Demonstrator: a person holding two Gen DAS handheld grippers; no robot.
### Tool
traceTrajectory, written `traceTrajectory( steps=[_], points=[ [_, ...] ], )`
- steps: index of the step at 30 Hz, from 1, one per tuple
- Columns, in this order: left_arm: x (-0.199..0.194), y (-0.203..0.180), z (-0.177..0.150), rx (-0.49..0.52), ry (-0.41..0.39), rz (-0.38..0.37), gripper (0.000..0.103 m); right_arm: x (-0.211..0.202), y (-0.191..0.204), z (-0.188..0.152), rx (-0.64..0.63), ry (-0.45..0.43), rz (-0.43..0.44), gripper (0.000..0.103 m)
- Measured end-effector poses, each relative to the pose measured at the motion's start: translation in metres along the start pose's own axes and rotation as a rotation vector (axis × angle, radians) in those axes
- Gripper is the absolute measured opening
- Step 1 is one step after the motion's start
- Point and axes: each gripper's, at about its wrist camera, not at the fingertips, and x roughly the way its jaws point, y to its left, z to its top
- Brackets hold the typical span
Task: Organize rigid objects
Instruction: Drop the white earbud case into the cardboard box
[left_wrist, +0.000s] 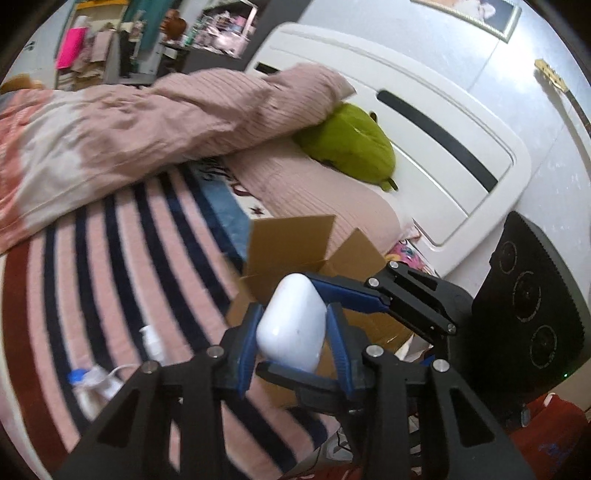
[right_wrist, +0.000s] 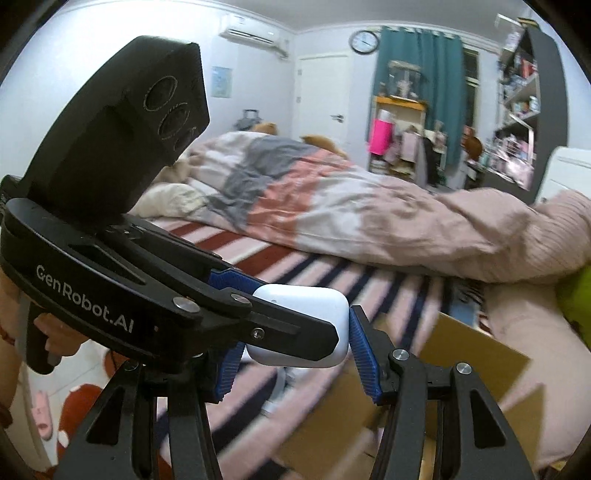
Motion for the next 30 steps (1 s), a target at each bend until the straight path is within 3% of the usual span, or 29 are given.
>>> traceTrajectory(
  steps=[8, 14, 16, 19, 22, 30],
  points=[
    [0.059, -0.026, 0.016, 0.029, 0.087, -0.040, 0.033, -0.011, -0.049, -0.023, 0.047, 0.095, -0.088, 0.050],
    [0.084, -0.036, 0.022, 0.043, 0.126, -0.046, 0.033, -0.014, -0.072, -0.038, 0.107, 0.145, -0.099, 0.050],
    [0.085, -0.036, 0.023, 0.041, 0.125, -0.038, 0.042, -0.015, -0.078, -0.042, 0.134, 0.160, -0.091, 0.050],
    [0.078, -0.033, 0.023, 0.035, 0.102, -0.023, 0.064, -0.018, -0.080, -0.045, 0.137, 0.170, -0.102, 0.052],
    [0.063, -0.029, 0.024, 0.027, 0.069, -0.003, 0.065, -0.019, -0.078, -0.045, 0.137, 0.173, -0.099, 0.057],
    [0.011, -0.018, 0.016, 0.029, -0.027, 0.088, 0.075, -0.021, -0.067, -0.040, 0.120, 0.173, -0.098, 0.058]
  ],
)
